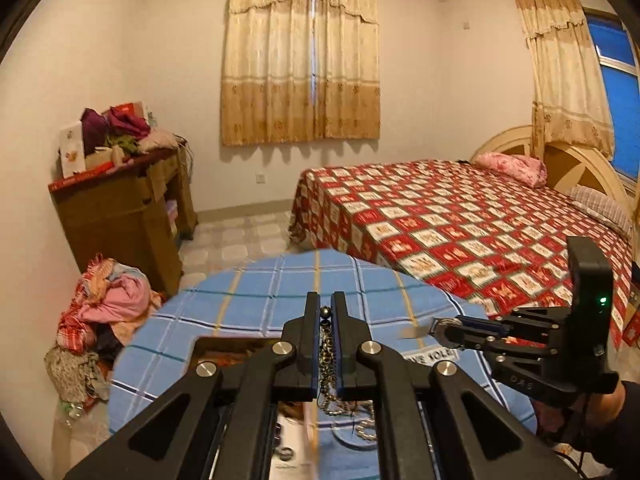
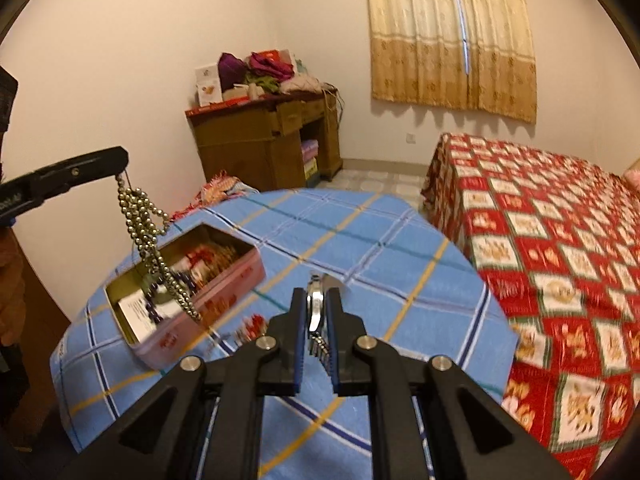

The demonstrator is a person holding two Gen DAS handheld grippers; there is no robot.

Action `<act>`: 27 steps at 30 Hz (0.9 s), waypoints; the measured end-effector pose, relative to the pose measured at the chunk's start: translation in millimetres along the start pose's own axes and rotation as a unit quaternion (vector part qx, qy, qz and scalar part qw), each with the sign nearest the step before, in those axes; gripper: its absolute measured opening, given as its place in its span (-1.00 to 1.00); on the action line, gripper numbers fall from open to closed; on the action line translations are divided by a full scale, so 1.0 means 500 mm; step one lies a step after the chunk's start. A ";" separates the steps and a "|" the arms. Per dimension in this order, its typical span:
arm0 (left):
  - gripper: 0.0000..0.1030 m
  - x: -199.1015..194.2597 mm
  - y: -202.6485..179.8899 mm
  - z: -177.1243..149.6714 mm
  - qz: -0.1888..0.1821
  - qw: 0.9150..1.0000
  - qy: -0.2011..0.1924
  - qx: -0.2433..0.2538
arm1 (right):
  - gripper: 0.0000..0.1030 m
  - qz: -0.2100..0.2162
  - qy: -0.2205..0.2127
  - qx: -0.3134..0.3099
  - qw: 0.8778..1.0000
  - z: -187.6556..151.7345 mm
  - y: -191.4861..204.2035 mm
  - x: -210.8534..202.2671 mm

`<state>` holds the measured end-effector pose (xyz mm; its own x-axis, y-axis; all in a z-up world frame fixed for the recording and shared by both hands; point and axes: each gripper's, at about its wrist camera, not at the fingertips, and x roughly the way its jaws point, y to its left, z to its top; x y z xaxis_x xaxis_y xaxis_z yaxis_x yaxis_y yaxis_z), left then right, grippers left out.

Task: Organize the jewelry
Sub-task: 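Carry the gold necklace and the watch into the tin and open both grippers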

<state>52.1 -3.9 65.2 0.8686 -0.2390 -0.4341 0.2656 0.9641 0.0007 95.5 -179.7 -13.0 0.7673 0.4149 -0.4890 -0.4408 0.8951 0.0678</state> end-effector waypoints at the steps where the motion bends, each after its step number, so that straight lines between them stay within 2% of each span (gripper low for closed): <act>1: -0.93 -0.004 0.013 0.007 0.006 1.000 -0.004 -0.002 | -0.77 0.004 -0.003 -0.005 1.000 0.008 0.008 0.000; 5: -0.92 -0.011 0.048 0.013 0.024 1.000 -0.007 -0.005 | -0.77 0.021 -0.013 -0.029 0.999 0.042 0.043 0.015; 10: -0.92 0.004 0.099 -0.001 0.043 0.999 0.007 -0.015 | -0.77 0.049 -0.014 -0.052 0.997 0.074 0.091 0.046; 14: -0.92 0.028 0.131 -0.019 0.045 0.998 0.020 -0.038 | -0.77 0.077 -0.009 -0.071 0.994 0.087 0.139 0.077; 20: -0.92 0.057 0.163 -0.047 0.055 0.996 0.038 -0.054 | -0.77 0.099 0.007 -0.096 0.990 0.077 0.193 0.124; 27: -0.92 0.081 0.189 -0.072 0.053 0.995 0.053 -0.063 | -0.77 0.107 0.025 -0.107 0.988 0.055 0.218 0.162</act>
<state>97.4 81.9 15.3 0.8382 -0.1281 -0.5301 0.1140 0.9917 -0.0592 122.4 -44.2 -21.2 0.6245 0.5775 -0.5257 -0.6827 0.7306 -0.0084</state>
